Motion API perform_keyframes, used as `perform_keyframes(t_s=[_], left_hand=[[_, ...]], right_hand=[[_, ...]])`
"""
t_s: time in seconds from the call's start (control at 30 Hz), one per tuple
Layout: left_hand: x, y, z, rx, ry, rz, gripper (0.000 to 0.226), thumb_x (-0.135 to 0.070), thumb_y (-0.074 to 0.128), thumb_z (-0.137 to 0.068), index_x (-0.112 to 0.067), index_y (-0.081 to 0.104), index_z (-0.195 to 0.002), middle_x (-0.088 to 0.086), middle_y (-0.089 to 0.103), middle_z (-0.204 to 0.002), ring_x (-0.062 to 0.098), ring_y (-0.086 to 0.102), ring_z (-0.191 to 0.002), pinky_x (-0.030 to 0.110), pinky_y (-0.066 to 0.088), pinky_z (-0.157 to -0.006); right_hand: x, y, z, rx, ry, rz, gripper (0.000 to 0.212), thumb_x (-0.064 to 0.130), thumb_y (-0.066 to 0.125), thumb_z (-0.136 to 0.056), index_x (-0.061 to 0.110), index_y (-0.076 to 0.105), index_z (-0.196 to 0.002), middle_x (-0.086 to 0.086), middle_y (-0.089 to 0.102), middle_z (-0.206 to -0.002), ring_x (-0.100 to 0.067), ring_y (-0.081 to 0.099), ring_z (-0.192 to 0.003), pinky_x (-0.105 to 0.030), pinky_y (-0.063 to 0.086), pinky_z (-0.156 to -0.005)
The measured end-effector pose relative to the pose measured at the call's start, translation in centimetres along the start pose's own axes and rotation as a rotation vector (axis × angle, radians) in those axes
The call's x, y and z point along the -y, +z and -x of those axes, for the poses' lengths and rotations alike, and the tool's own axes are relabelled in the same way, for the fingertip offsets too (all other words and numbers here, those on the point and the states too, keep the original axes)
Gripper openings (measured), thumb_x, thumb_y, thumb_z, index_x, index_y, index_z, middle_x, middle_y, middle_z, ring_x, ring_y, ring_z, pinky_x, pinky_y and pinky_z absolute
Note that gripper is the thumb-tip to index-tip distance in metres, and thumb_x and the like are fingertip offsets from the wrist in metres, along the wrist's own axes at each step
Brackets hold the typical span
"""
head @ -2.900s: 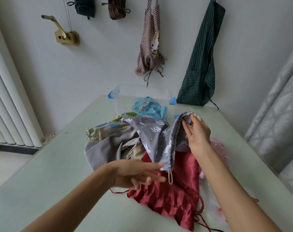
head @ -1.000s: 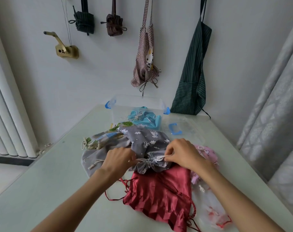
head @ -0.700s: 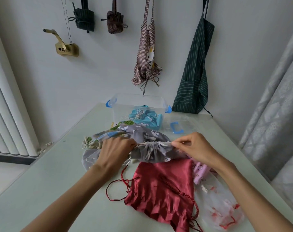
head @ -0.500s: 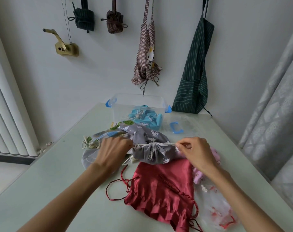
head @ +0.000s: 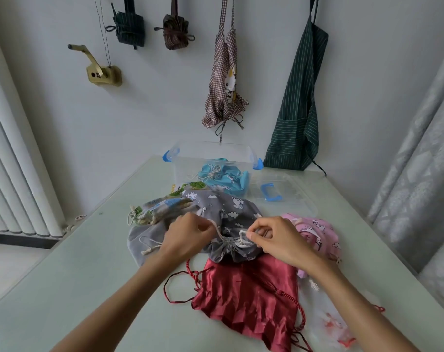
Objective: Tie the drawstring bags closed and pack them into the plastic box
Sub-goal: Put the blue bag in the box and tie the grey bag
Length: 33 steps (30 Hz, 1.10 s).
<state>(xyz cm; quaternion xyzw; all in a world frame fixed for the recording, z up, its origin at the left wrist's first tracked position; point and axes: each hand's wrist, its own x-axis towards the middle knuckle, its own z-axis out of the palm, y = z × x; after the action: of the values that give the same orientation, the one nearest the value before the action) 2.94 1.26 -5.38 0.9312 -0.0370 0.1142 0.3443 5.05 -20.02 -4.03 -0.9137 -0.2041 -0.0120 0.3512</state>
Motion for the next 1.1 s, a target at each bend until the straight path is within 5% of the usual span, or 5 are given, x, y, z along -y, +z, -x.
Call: perform_keyframes(t_s=[0.17,0.4,0.57,0.83,1.1], left_hand=[[-1.1,0.4,-0.6,0.009,-0.030,0.315,0.036,-0.033,0.058,-0.089,-0.018,0.065,-0.056,-0.005,0.053,-0.049,0.007,0.041,-0.047,0.026,0.039,-0.056],[-3.4,0.6,-5.1,-0.058,-0.273,1.263,0.025,-0.012,0.039,-0.100,-0.008,0.060,-0.087,0.008,0.071,-0.096,0.008,0.071,-0.078,0.017,0.057,-0.072],[-1.5,0.1,-8.3,-0.009,-0.330,1.757,0.027,-0.010,0.038,-0.098,-0.011,0.048,-0.072,-0.001,0.053,-0.059,0.007,0.050,-0.051,0.019,0.050,-0.058],[-0.2,-1.1,-9.6,0.185,-0.121,0.978,0.024,-0.017,0.046,-0.098,-0.012,0.068,-0.087,-0.007,0.050,-0.064,0.002,0.039,-0.048,0.010,0.032,-0.040],[-1.5,0.9,-8.1,0.450,0.074,0.473,0.027,-0.018,0.051,-0.096,-0.013,0.075,-0.085,-0.013,0.049,-0.051,0.000,0.038,-0.048,0.012,0.031,-0.051]], right_hand=[[-0.2,-0.4,-0.3,0.022,0.009,-0.050,0.011,0.034,0.067,-0.083,0.026,0.070,-0.076,0.009,0.063,-0.068,-0.005,0.055,-0.062,-0.028,0.046,-0.064],[-0.1,-0.7,-4.0,-0.140,0.016,-0.105,0.022,0.030,0.070,-0.083,0.018,0.071,-0.064,0.012,0.042,-0.035,-0.002,0.037,-0.039,-0.015,0.024,-0.043],[-2.0,-1.3,-5.9,-0.069,0.173,-0.357,0.012,0.032,0.073,-0.079,0.020,0.076,-0.080,0.008,0.066,-0.060,-0.002,0.058,-0.058,-0.015,0.044,-0.059],[-0.3,-4.0,-5.4,0.352,0.090,-0.338,0.030,0.047,0.068,-0.069,0.022,0.078,-0.083,0.004,0.060,-0.060,-0.005,0.045,-0.055,-0.018,0.036,-0.057],[0.7,-4.0,-5.2,0.154,0.120,-0.225,0.046,0.063,0.052,-0.073,0.021,0.064,-0.059,-0.004,0.044,-0.059,-0.017,0.036,-0.060,-0.024,0.034,-0.067]])
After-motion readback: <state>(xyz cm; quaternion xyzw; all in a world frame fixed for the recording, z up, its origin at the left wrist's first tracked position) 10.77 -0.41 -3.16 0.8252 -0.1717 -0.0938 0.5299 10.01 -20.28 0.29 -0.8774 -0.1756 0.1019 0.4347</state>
